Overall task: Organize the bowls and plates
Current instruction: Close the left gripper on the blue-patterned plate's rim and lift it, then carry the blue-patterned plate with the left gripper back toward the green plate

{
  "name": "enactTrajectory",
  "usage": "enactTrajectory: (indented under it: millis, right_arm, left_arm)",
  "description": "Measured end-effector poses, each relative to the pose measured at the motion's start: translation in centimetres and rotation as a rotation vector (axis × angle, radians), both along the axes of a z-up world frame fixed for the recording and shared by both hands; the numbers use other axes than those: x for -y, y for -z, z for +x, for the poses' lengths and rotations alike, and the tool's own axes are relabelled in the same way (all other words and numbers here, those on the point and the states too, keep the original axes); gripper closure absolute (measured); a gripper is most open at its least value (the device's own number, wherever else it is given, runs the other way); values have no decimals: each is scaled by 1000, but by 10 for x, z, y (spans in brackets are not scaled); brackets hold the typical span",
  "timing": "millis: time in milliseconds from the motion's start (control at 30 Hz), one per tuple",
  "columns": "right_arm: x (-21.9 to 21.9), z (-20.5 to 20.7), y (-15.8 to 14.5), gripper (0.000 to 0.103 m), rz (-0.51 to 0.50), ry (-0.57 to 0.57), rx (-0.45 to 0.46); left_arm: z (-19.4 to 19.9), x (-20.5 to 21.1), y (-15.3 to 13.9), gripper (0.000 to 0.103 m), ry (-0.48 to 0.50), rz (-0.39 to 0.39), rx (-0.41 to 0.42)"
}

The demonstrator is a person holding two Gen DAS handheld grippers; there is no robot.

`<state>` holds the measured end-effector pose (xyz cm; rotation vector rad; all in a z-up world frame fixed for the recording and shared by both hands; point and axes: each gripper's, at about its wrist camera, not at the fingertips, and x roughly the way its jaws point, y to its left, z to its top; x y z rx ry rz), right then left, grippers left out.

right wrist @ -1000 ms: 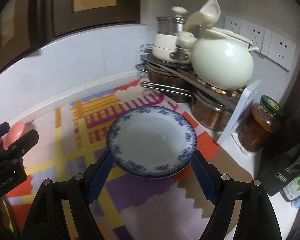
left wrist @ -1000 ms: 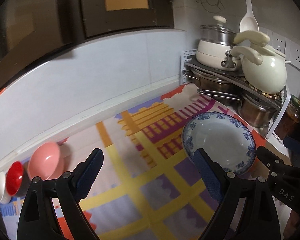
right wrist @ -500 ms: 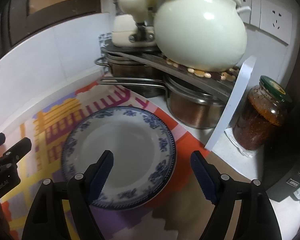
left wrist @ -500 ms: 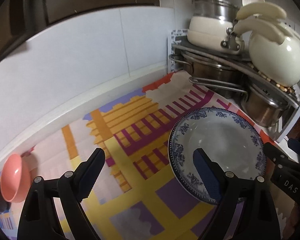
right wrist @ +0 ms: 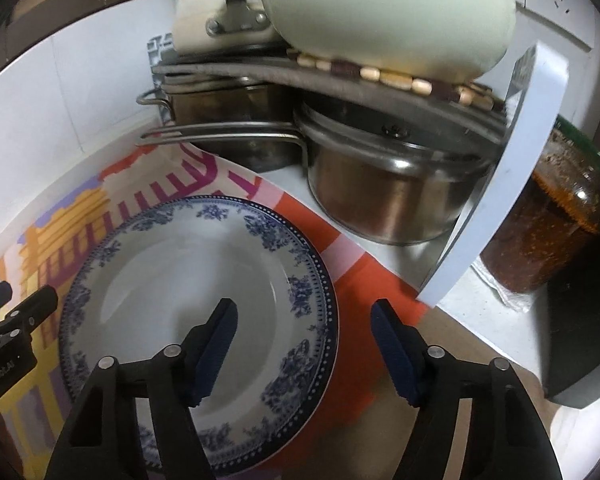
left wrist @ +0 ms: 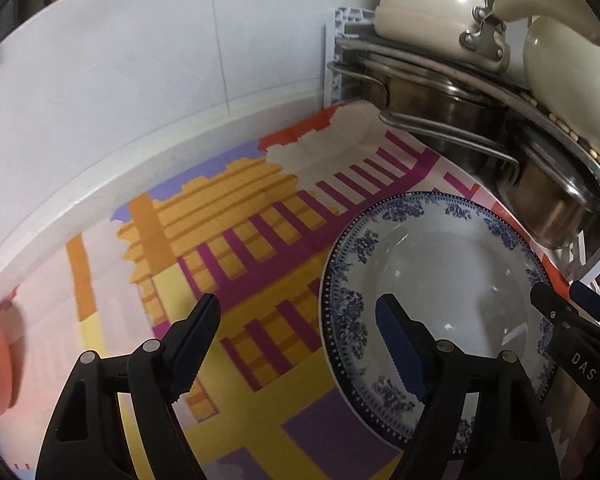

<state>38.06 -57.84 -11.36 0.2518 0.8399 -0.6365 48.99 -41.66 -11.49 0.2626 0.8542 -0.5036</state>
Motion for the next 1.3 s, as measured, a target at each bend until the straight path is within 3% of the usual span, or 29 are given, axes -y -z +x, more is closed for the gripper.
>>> enactTrajectory:
  millis: [500, 800, 1300]
  right_arm:
    - [15, 9, 16, 55, 69, 6, -23]
    - [17, 14, 17, 65, 79, -3, -22]
    - [9, 15, 10, 67, 47, -30, -38]
  left_arm:
    - [13, 21, 15, 43, 46, -16, -70]
    - [17, 29, 19, 69, 77, -39, -123]
    - [7, 19, 11, 70, 78, -40, -84]
